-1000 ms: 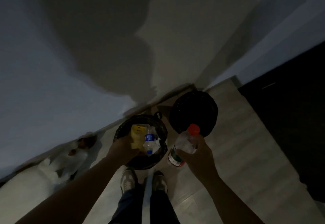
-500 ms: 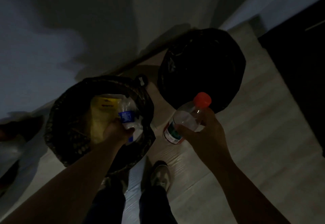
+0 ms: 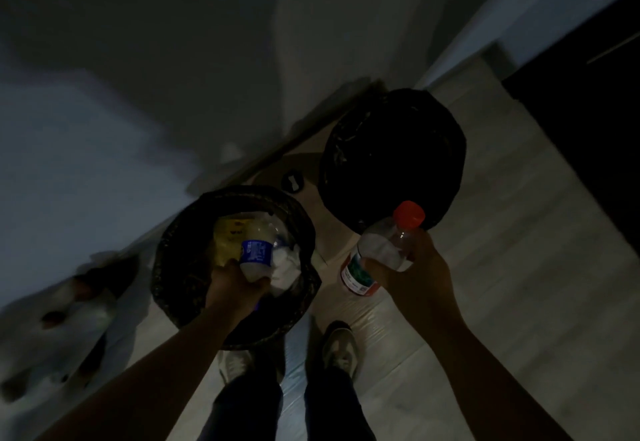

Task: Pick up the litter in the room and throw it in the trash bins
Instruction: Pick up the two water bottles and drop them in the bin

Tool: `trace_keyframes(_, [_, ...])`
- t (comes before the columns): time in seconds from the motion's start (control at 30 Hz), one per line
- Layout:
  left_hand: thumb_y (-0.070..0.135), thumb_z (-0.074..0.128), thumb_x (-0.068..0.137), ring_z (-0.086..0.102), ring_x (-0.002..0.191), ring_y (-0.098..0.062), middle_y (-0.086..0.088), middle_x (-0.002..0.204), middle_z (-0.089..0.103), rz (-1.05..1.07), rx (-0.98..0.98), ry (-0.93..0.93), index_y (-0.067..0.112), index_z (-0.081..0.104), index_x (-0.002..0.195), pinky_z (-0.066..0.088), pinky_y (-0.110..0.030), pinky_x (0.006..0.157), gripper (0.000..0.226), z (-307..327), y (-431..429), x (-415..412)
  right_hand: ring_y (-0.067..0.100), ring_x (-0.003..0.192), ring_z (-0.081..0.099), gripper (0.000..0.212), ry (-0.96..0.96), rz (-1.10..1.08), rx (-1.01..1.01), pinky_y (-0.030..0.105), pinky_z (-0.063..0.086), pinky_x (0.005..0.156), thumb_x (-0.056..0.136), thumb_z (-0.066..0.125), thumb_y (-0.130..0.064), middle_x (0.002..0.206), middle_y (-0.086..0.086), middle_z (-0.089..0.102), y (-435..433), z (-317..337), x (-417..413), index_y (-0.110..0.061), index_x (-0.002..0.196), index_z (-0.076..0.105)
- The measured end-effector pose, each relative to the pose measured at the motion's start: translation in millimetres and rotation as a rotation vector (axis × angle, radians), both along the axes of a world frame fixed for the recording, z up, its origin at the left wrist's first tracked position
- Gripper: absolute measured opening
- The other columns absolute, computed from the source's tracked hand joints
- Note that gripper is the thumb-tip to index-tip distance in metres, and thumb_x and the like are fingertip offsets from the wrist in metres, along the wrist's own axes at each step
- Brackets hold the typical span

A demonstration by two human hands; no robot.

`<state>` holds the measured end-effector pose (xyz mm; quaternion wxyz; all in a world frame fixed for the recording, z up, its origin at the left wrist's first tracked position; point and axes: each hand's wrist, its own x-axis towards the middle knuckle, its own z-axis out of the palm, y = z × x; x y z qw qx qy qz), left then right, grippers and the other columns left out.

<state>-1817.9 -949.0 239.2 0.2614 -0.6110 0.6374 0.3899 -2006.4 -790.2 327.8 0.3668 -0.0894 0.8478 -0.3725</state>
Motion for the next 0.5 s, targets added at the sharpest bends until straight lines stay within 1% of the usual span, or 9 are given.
trace_keyframes(0.07, [0.038,0.069,0.081,0.058,0.101,-0.034,-0.020,0.120,0.052,-0.058,-0.020,0.016,0.004,0.043,0.129,0.050,-0.036,0.076,0.065,34.7,-1.8,-4.0,-0.012,0.083,0.060,0.045,-0.026,-0.043,-0.028,0.010,0.051,0.058,0.072,0.081,-0.017,0.094,-0.015,0.059,1.8,18.8,-1.5,-0.028,0.104,0.052])
trace_keyframes(0.13, [0.037,0.070,0.080,0.056,0.104,-0.033,-0.018,0.121,0.051,-0.085,-0.048,0.071,0.006,0.043,0.129,0.049,-0.037,0.080,0.064,67.1,-3.0,-13.2,-0.019,0.083,0.056,0.045,-0.036,-0.076,-0.050,0.005,0.048,0.054,0.072,0.081,-0.016,0.094,-0.013,0.059,4.8,38.0,-5.2,-0.024,0.106,0.052])
trace_keyframes(0.17, [0.035,0.072,0.079,0.056,0.104,-0.032,-0.017,0.122,0.051,-0.086,-0.068,0.128,0.007,0.044,0.129,0.049,-0.038,0.081,0.064,81.6,-3.4,-20.4,-0.019,0.083,0.056,0.046,-0.042,-0.091,-0.061,0.003,0.046,0.053,0.072,0.081,-0.015,0.095,-0.013,0.059,7.2,47.1,-7.6,-0.022,0.107,0.053])
trace_keyframes(0.27, [0.029,0.076,0.077,0.061,0.097,-0.025,-0.013,0.115,0.059,-0.129,-0.095,0.317,0.007,0.052,0.121,0.054,-0.038,0.081,0.055,115.6,-3.3,-51.2,-0.006,0.082,0.062,0.046,-0.061,-0.130,-0.075,0.003,0.046,0.053,0.073,0.080,-0.016,0.097,-0.011,0.059,16.9,71.9,-17.5,-0.024,0.108,0.052])
trace_keyframes(0.33, [0.029,0.073,0.080,0.064,0.090,-0.028,-0.016,0.106,0.063,-0.154,-0.049,0.366,0.005,0.055,0.116,0.057,-0.043,0.077,0.047,130.3,-2.0,-82.5,-0.006,0.081,0.059,0.046,-0.050,-0.140,-0.074,0.002,0.045,0.053,0.074,0.080,-0.015,0.099,-0.012,0.059,24.5,83.1,-26.4,-0.025,0.108,0.051])
trace_keyframes(0.4, [0.031,0.068,0.084,0.063,0.096,-0.033,-0.019,0.111,0.059,-0.129,-0.015,0.385,0.005,0.050,0.121,0.056,-0.044,0.079,0.048,135.9,0.6,-117.4,-0.008,0.082,0.056,0.050,-0.029,-0.134,-0.059,0.002,0.045,0.053,0.074,0.080,-0.014,0.100,-0.016,0.057,31.8,90.8,-36.0,-0.028,0.110,0.048])
trace_keyframes(0.47, [0.027,0.056,0.092,0.054,0.112,-0.038,-0.023,0.126,0.052,-0.079,0.013,0.423,0.006,0.043,0.132,0.049,-0.046,0.093,0.047,132.5,4.7,-152.0,-0.008,0.085,0.053,0.053,-0.002,-0.115,-0.029,0.003,0.045,0.052,0.074,0.080,-0.017,0.100,-0.018,0.055,37.4,94.7,-47.1,-0.029,0.114,0.046])
trace_keyframes(0.5, [0.024,0.050,0.096,0.048,0.120,-0.037,-0.024,0.133,0.046,-0.094,0.009,0.430,0.006,0.037,0.138,0.044,-0.045,0.099,0.047,130.5,7.6,-166.0,-0.009,0.085,0.053,0.053,0.009,-0.109,-0.019,0.003,0.044,0.053,0.074,0.080,-0.018,0.100,-0.019,0.054,40.1,94.7,-52.6,-0.028,0.115,0.047])
